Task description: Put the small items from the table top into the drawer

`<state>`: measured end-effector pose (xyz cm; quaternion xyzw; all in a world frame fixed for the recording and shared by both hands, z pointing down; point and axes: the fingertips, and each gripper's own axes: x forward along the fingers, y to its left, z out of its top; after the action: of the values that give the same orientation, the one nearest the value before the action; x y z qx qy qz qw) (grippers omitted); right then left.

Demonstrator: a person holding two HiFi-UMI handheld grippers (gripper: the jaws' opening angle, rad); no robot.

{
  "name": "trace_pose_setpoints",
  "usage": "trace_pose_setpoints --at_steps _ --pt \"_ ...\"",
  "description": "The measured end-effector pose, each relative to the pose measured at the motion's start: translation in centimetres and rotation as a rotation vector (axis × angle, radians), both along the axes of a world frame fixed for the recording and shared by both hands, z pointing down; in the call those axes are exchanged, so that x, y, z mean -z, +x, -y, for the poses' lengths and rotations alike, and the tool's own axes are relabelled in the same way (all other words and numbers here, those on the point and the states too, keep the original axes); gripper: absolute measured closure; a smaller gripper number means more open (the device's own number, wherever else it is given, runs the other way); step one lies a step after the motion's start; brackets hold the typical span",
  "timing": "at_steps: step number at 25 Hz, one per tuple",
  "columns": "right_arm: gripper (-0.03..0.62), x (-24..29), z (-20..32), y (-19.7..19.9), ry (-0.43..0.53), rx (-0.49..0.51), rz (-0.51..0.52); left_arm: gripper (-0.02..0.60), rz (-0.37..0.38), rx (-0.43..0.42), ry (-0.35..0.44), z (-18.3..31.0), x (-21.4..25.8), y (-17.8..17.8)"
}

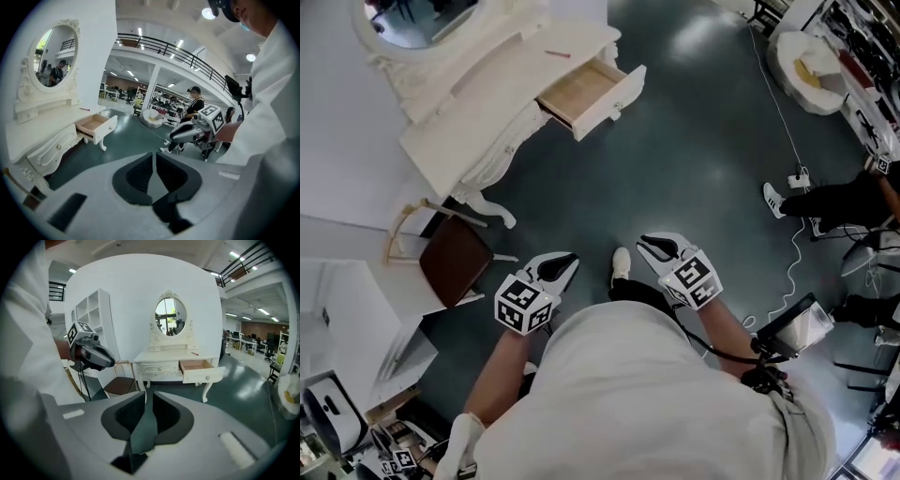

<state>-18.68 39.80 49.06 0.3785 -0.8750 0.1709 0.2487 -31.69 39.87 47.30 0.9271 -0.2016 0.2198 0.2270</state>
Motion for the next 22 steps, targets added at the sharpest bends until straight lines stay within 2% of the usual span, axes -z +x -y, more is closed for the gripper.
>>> trace_pose_setpoints --at_steps 5,11,18,22 --pt "0.592 0.3 6.6 6.2 0.021 0.008 0.011 0.554 0.037 0.028 0.032 9.9 1.2 5.9" --pt "0.592 -0.4 10.5 13.7 -0.023 -0.056 0.042 0.552 0.038 0.014 0.014 17.6 1.5 13.6" --pt "0.592 -0.7 12.7 19.7 -0.037 -0.146 0.071 0.554 0.058 -0.003 0.002 24.1 1.1 19.1" --pt "0.592 -1.8 16.9 22.4 -0.065 -0.191 0.076 0.552 0.024 0.030 -0.006 31.0 0.6 22.1"
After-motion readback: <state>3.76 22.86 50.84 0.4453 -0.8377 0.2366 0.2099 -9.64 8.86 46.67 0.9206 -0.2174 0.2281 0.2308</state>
